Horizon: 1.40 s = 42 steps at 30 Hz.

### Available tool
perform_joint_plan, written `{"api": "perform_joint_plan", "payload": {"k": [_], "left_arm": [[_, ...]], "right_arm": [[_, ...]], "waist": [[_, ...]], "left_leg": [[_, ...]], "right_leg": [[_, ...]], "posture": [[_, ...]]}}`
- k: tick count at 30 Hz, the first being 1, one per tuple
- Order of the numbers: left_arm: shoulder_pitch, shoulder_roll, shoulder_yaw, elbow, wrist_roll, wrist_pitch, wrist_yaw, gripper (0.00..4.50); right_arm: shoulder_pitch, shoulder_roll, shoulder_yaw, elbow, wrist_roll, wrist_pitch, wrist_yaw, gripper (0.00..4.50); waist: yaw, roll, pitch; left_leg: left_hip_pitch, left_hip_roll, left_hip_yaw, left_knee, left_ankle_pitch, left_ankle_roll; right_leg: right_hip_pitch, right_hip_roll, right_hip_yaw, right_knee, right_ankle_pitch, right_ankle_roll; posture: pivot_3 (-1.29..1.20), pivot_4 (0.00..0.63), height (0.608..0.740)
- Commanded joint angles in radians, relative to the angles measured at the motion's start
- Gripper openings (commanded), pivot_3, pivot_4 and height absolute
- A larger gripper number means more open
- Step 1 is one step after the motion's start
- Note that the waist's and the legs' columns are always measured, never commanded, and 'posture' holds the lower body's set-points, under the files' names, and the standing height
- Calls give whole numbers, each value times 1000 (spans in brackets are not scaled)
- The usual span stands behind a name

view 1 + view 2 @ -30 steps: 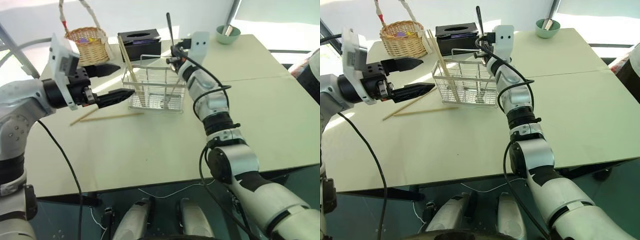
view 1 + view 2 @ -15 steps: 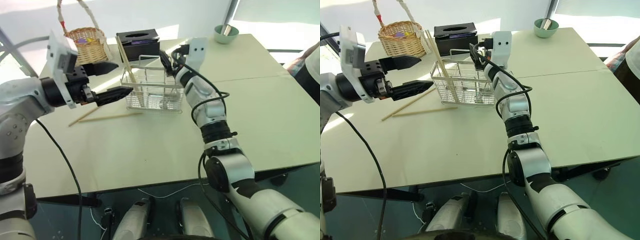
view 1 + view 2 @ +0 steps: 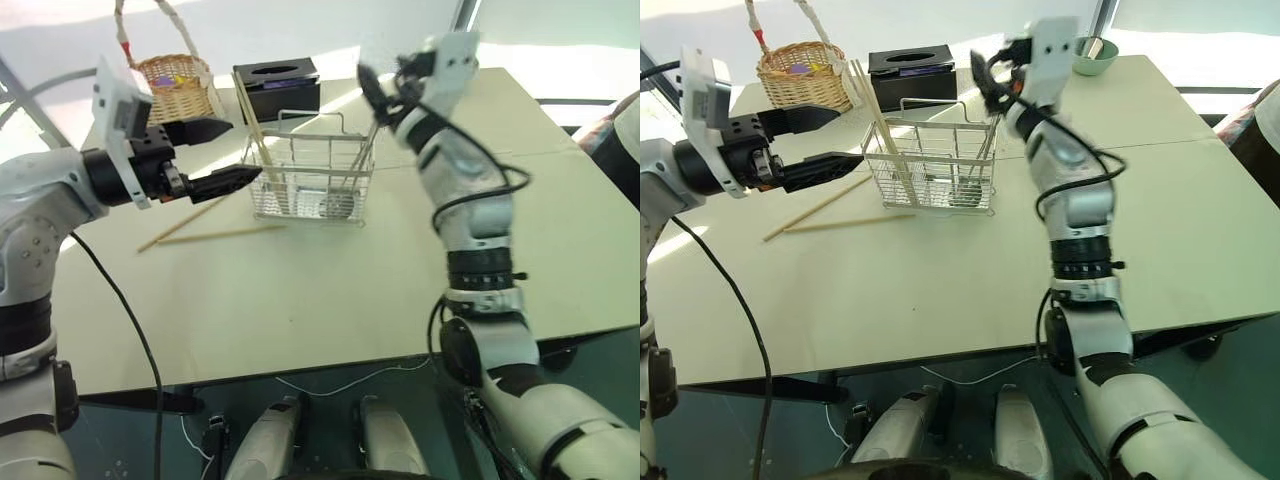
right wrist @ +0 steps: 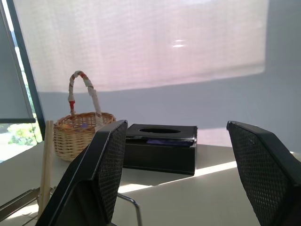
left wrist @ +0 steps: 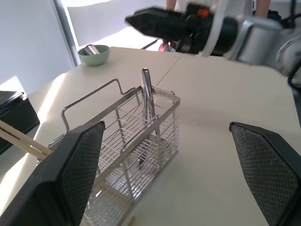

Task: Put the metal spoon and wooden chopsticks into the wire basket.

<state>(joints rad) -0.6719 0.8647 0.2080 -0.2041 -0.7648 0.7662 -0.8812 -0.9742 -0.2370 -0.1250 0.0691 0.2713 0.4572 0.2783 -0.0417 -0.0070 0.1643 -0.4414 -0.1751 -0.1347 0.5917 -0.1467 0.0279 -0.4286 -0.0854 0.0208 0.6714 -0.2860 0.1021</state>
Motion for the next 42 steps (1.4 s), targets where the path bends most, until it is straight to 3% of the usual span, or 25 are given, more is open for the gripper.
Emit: {"api": "perform_joint_plan", "payload": {"k": [1, 6, 12, 20, 30, 37, 42], "left_arm": [[-20, 20, -1, 70, 52, -51, -33, 4500], [-28, 53, -60, 263, 178, -160, -135, 4500], [-88, 56, -205, 531, 393, -442, -314, 4500], [-248, -20, -377, 972, 631, -748, -494, 4500], [-431, -194, -471, 1406, 870, -960, -403, 4500], [-459, -230, -517, 1511, 1013, -973, -276, 4500], [-472, -253, -507, 1531, 1030, -937, -263, 4500]], "right_arm": [[24, -83, -12, -194, 117, 166, 97, 3464], [131, -229, -34, -378, 298, 356, 251, 3464], [292, -349, -54, -547, 445, 445, 361, 3464], [396, -358, -54, -614, 445, 449, 283, 3464], [488, -373, -92, -709, 524, 512, 187, 3464], [570, -414, -127, -778, 602, 537, 168, 3464], [559, -413, -148, -761, 614, 533, 104, 3464]], "waist": [[0, 0, 0], [1, 0, 0], [8, 0, 0], [29, -1, 0], [30, -3, 0], [27, -3, 0], [29, -4, -2]], "left_leg": [[0, 0, 0, 0, 0, 0], [0, 0, 0, 0, -4, 7], [-1, 0, 1, 1, -5, 8], [-2, 0, 1, 2, -6, 9], [-5, -1, 1, 5, -6, 11], [-4, -1, 1, 5, -6, 12], [-2, 0, 1, 7, -6, 12]], "right_leg": [[0, 0, 0, 0, 0, 0], [0, -1, 0, 0, 0, 0], [1, -2, 0, -3, 0, 0], [1, -3, -1, -4, 0, 0], [1, -3, -2, -5, 1, 3], [1, -3, -2, -4, 2, 3], [4, -3, -2, -4, 2, 4]], "posture": [[0, 150, 725], [0, 150, 725], [0, 150, 725], [0, 150, 725], [0, 150, 725], [0, 150, 725], [0, 150, 725]]}}
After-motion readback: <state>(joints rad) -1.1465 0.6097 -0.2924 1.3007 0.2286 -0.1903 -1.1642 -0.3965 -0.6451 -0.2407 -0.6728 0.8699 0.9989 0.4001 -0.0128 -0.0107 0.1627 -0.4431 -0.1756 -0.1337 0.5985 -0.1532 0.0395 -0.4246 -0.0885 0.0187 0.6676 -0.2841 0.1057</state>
